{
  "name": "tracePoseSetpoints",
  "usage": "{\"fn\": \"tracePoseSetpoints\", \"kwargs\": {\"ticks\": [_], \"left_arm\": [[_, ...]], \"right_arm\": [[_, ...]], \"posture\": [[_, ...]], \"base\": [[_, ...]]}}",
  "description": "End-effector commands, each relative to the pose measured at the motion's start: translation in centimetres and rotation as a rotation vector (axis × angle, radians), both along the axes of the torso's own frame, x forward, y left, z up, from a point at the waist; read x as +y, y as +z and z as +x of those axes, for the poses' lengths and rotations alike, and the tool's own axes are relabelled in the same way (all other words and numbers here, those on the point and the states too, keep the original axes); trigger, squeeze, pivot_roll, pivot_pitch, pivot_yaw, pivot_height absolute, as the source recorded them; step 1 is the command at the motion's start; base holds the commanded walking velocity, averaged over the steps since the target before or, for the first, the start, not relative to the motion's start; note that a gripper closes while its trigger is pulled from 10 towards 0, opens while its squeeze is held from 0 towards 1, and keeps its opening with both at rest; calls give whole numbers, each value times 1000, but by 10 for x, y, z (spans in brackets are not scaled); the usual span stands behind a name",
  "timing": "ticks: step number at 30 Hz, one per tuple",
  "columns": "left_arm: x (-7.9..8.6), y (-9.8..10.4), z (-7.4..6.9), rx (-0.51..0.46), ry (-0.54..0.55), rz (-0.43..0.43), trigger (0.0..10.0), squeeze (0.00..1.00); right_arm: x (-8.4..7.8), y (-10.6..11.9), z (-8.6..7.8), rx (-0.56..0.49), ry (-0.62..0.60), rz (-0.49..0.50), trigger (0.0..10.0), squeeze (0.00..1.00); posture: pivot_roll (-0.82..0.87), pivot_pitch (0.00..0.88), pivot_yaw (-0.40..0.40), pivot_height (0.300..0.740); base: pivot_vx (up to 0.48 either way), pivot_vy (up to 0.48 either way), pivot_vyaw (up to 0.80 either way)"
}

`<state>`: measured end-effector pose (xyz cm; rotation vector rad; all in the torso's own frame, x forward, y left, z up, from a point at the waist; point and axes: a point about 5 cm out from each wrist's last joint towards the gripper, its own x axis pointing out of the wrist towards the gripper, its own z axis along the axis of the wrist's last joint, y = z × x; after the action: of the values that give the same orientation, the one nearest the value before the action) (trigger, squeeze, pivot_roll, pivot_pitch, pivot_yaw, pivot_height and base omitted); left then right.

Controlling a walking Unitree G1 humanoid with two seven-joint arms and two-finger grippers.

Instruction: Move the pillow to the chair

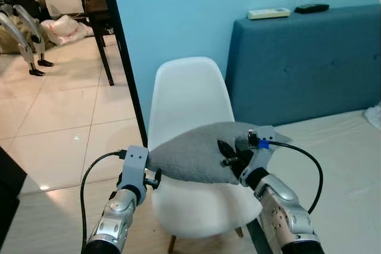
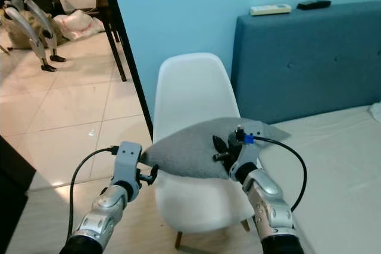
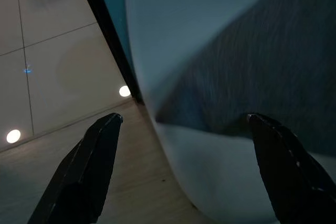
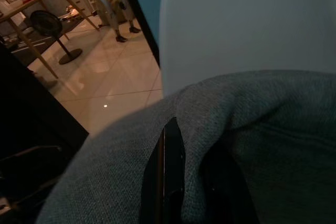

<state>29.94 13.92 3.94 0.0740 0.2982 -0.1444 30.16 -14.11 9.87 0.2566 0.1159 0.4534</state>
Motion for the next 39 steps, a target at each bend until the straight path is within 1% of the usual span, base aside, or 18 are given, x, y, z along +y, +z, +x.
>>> {"fn": "tracePoseSetpoints", "kwargs": {"ticks": [1, 3, 9, 15, 19, 22, 25, 26, 28, 30, 32, 33, 34, 36, 39], "left_arm": [[0, -1, -2, -5, -25, 20, 10000, 0], [-1, -2, -3, -1, -29, 18, 10000, 0], [0, -2, -2, -2, -15, 22, 10000, 0], [2, -1, -1, -1, 3, 15, 10000, 0], [1, -1, -1, 0, 3, 16, 10000, 0], [0, -1, 0, 1, 5, 16, 10000, 0], [-1, -1, 0, 0, 6, 15, 10000, 0], [-2, 1, 2, -4, 11, 15, 10000, 0], [-1, 2, 3, -7, 15, 15, 10000, 0], [1, 4, 5, -17, 29, 16, 10000, 0], [3, 5, 6, -21, 36, 19, 10000, 0], [3, 5, 6, -21, 36, 19, 10000, 0], [4, 6, 7, -22, 39, 21, 10000, 0], [6, 6, 6, -25, 42, 23, 10000, 0], [8, 6, 5, -26, 47, 25, 10000, 0]], "right_arm": [[5, 11, 3, -61, 22, 7, 10000, 0], [6, 12, 3, -64, 23, 11, 10000, 0], [7, 13, 2, -67, 34, 16, 10000, 0], [10, 14, 2, -66, 43, 16, 10000, 0], [12, 11, 2, -55, 48, -3, 10000, 0], [22, 2, 4, -15, 84, -73, 10000, 0], [32, -2, 7, 6, 119, -100, 10000, 0], [37, 0, 12, 1, 135, -95, 10000, 0], [40, 3, 14, -3, 142, -90, 10000, 0], [49, 10, 22, -14, 175, -70, 10000, 0], [56, 13, 25, -14, 201, -67, 10000, 0], [56, 13, 25, -14, 201, -67, 10000, 0], [61, 15, 26, -18, 216, -67, 10000, 0], [68, 19, 28, -31, 239, -63, 10000, 0], [73, 20, 30, -41, 248, -73, 10000, 0]], "posture": [[-116, 20, 13, 740], [-117, 21, 13, 740], [-118, 20, 12, 740], [-118, 21, 12, 740], [-118, 24, 12, 740], [-118, 22, 13, 740], [-115, 21, 12, 740], [-111, 19, 13, 740], [-110, 19, 12, 740], [-107, 20, 12, 740], [-105, 21, 10, 740], [-105, 21, 10, 740], [-103, 22, 10, 740], [-99, 25, 10, 730], [-98, 27, 11, 715]], "base": [[0, 0, 0], [0, -167, 0], [0, -452, 0], [0, 0, 0], [0, 0, 0], [0, 0, 0], [0, 0, 0], [0, 0, 0], [0, 0, 0], [0, 0, 0], [0, 0, 0], [0, 0, 0], [0, 0, 0], [0, 0, 0], [0, 0, 0]]}}
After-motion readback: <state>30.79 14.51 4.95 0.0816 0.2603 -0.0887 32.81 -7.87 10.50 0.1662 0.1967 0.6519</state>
